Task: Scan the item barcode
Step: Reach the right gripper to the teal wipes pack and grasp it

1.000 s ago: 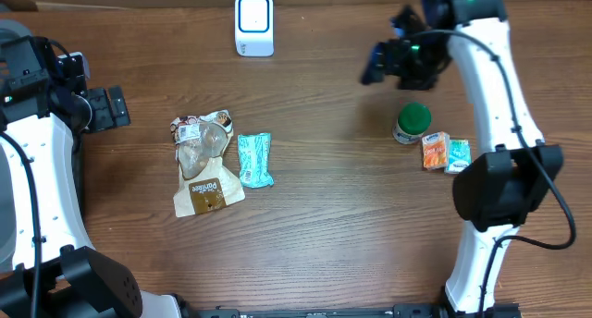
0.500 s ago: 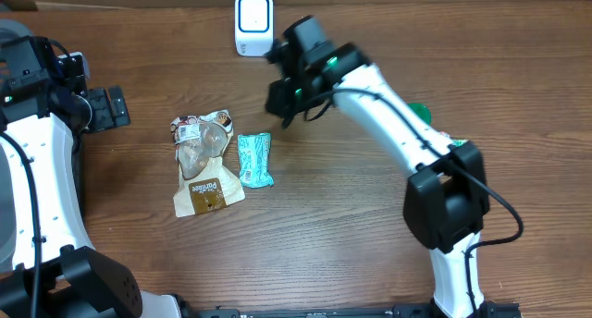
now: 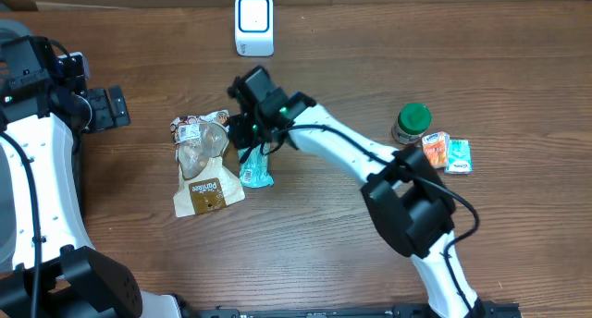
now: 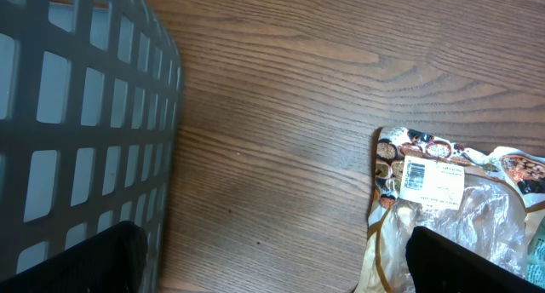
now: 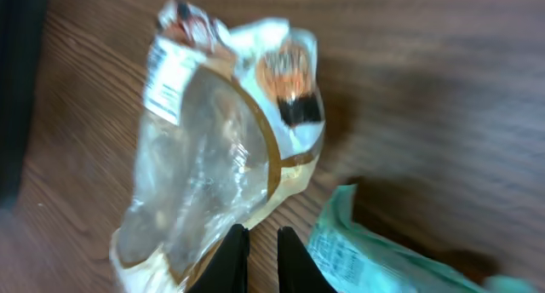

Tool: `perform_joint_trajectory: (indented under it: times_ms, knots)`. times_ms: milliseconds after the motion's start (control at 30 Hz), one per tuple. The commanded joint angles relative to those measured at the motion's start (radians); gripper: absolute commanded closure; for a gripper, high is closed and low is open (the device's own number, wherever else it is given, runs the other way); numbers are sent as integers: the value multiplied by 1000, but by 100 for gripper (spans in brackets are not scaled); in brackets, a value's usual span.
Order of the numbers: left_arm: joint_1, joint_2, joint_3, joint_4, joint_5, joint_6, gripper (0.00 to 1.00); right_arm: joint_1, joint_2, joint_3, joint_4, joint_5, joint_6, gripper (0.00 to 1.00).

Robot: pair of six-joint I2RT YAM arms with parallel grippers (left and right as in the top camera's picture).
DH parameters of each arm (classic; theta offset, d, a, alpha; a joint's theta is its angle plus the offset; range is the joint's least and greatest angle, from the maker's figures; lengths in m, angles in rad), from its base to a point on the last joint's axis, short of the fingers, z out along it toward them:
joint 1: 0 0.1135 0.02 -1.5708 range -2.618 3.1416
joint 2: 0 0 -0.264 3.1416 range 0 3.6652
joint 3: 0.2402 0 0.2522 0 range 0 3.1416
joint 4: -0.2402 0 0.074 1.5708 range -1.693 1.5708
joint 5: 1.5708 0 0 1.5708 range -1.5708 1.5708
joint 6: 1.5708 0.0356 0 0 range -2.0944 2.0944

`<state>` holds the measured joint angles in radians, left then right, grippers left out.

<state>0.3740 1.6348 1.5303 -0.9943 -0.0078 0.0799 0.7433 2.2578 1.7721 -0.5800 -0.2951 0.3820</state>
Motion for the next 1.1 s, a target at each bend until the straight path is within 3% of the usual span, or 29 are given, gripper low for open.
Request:
perform_joint_trajectory:
  times_ms: [0, 467, 600, 767, 900, 1067]
  knots:
    - [11, -5, -4, 5, -6, -13, 1, 10, 43, -11, 7, 20, 42, 90]
    - [11, -5, -4, 4, -6, -13, 1, -89, 45, 24, -97, 173, 66, 88]
    - [11, -5, -4, 5, -6, -13, 0, -153, 4, 85, -201, 117, 42, 80]
    - [11, -5, -4, 5, -6, -13, 0, -228, -75, 150, -345, -23, 10, 57]
    - [11, -5, -4, 5, -6, -13, 1, -274, -94, 152, -517, -178, 15, 55]
    - [11, -5, -4, 4, -6, -13, 0, -250, -90, 71, -655, -208, 15, 51]
